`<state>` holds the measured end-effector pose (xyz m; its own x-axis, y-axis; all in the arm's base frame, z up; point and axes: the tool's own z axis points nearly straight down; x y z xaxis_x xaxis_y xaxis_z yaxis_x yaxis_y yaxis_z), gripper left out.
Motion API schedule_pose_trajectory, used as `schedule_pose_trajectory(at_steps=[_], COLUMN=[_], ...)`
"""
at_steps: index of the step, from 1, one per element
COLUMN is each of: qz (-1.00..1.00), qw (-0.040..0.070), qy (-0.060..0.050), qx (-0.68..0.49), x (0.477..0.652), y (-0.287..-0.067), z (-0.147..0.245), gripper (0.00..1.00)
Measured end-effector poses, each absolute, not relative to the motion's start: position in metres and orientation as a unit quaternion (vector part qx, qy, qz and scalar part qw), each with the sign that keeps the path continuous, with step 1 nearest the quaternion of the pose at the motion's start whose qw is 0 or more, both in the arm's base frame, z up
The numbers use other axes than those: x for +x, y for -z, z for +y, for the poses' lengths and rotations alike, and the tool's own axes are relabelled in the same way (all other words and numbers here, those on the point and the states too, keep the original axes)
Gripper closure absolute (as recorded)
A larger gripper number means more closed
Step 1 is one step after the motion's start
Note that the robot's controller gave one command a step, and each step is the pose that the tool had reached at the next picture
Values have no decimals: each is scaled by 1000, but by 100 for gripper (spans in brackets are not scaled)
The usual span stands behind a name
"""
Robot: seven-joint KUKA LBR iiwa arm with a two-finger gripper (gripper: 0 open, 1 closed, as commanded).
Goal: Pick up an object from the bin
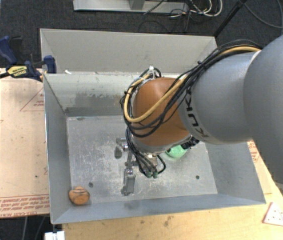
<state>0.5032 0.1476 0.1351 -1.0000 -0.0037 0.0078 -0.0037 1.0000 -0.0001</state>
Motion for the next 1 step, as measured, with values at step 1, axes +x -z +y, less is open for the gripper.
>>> schedule_pose_trajectory(at_steps=[1], qz=[-1000], qw=[0], qy=[0], qx=[0], x=[505], y=[-139], z=[147], gripper=[0])
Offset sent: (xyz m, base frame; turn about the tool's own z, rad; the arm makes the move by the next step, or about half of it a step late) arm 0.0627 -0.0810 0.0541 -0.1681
